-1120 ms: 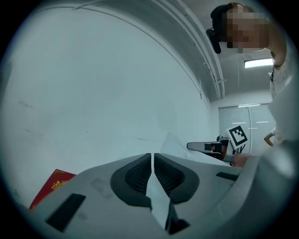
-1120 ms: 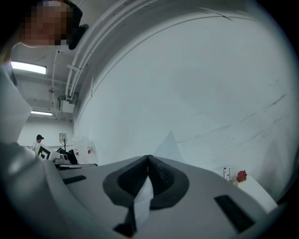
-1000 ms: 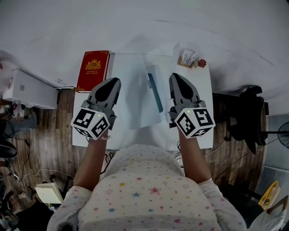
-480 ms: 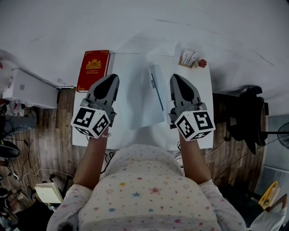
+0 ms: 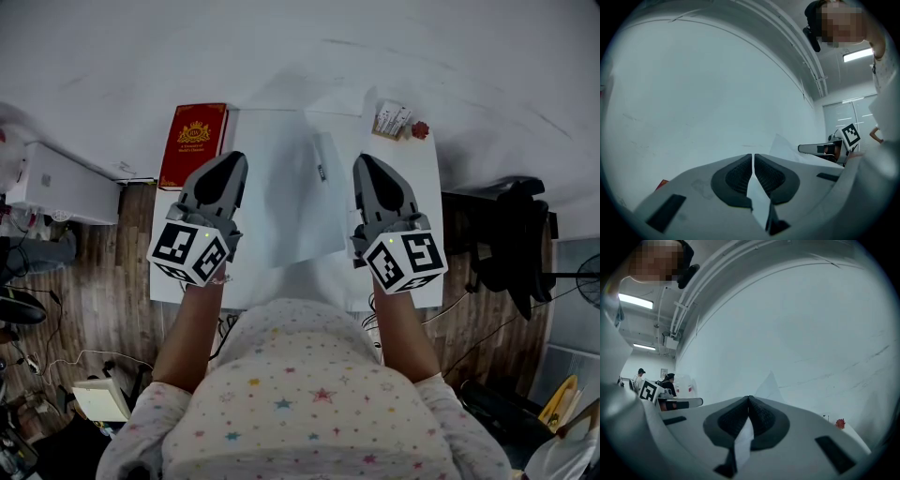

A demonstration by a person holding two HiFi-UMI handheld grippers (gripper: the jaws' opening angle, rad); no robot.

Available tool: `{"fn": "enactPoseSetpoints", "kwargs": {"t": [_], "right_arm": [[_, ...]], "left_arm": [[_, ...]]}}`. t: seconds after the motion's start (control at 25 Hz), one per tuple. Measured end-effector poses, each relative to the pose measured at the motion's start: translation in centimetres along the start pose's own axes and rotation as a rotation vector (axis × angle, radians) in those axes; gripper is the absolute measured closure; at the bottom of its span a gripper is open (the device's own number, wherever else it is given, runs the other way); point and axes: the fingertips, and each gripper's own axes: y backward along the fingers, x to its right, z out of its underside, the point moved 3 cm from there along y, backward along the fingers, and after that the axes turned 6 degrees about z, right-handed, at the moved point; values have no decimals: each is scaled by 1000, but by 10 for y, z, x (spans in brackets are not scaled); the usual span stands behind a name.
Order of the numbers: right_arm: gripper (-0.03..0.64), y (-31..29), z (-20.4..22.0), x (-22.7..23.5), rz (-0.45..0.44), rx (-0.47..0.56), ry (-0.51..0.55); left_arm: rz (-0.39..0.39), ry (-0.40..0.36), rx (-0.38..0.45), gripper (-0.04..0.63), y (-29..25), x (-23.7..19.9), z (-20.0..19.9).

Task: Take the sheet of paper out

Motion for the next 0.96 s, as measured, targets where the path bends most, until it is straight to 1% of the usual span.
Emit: {"fn": "enactPoseSetpoints", "kwargs": {"t": [0.96], "right_arm": [[615, 4, -3, 2, 2, 19, 5]], "left_arm": [[8, -5, -2, 569, -3, 4, 2]]}}
